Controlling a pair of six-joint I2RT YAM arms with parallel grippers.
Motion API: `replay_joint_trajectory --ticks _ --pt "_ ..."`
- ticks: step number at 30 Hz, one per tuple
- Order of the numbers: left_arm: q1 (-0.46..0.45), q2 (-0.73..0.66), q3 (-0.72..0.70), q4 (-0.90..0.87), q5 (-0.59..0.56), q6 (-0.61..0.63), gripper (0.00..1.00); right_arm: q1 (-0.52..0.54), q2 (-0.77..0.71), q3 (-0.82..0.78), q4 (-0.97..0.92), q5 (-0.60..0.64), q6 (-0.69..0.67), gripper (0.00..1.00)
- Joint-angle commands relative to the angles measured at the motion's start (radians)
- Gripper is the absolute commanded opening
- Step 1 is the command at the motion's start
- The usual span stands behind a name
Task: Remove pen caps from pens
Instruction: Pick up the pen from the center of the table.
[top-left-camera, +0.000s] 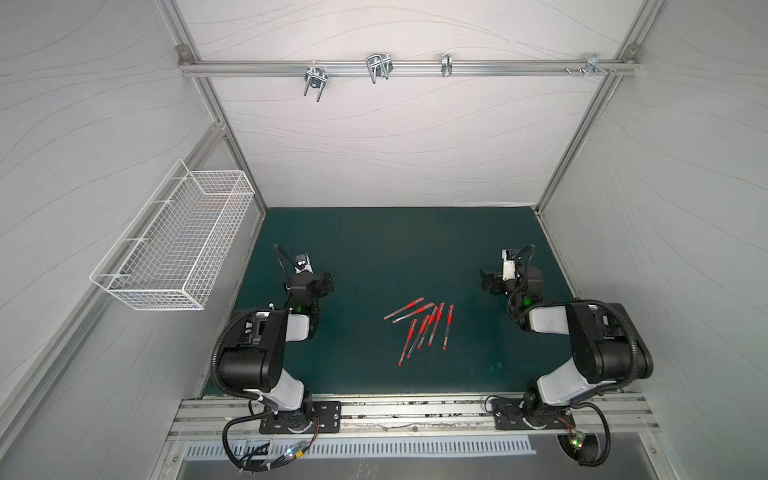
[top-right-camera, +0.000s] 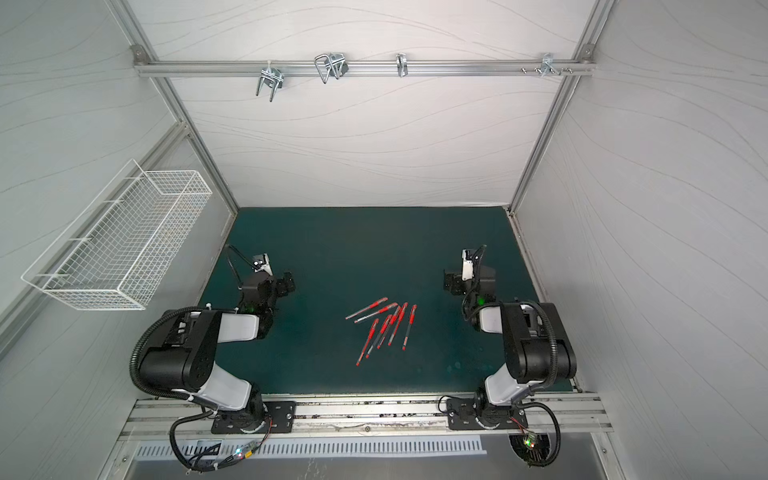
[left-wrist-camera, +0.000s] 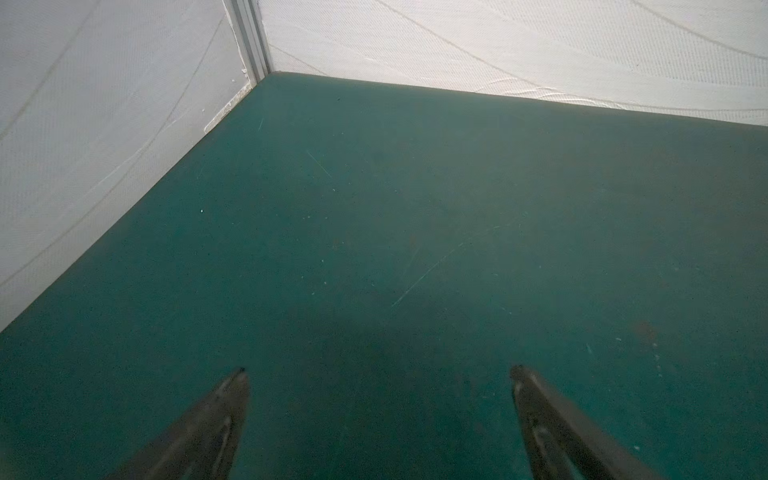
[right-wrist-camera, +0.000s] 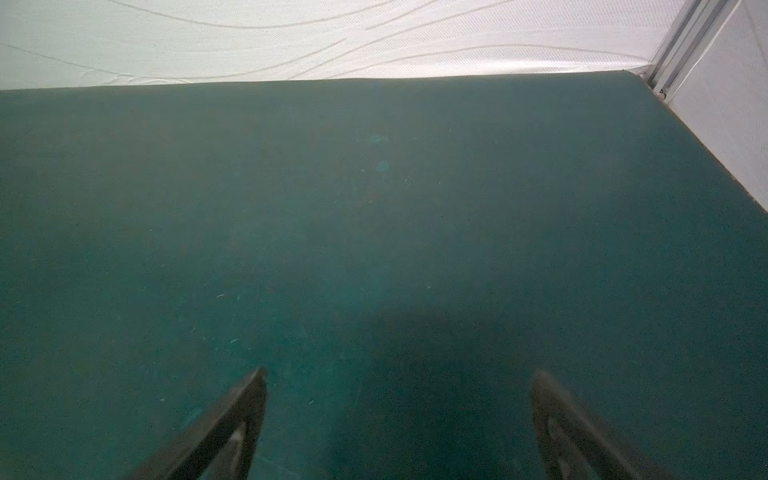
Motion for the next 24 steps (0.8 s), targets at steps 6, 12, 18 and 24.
replay_joint_trajectory --ticks 6,12,18,24 --pt "-0.002 0.009 0.021 0.044 -0.012 0.008 0.99 0.006 0.011 0.015 -0.016 -0.001 -0.019 0.99" --pt "-0.002 0.009 0.021 0.044 -0.013 0.008 0.99 0.006 0.009 0.015 -0.016 0.0 -0.018 0.99" --pt "0.001 0.01 0.023 0.041 -0.006 0.007 0.99 0.006 0.012 0.017 -0.016 -0.001 -0.019 0.99" --pt "0.004 0.005 0.019 0.041 0.028 0.018 0.99 0.006 0.01 0.015 -0.016 -0.001 -0.019 0.99"
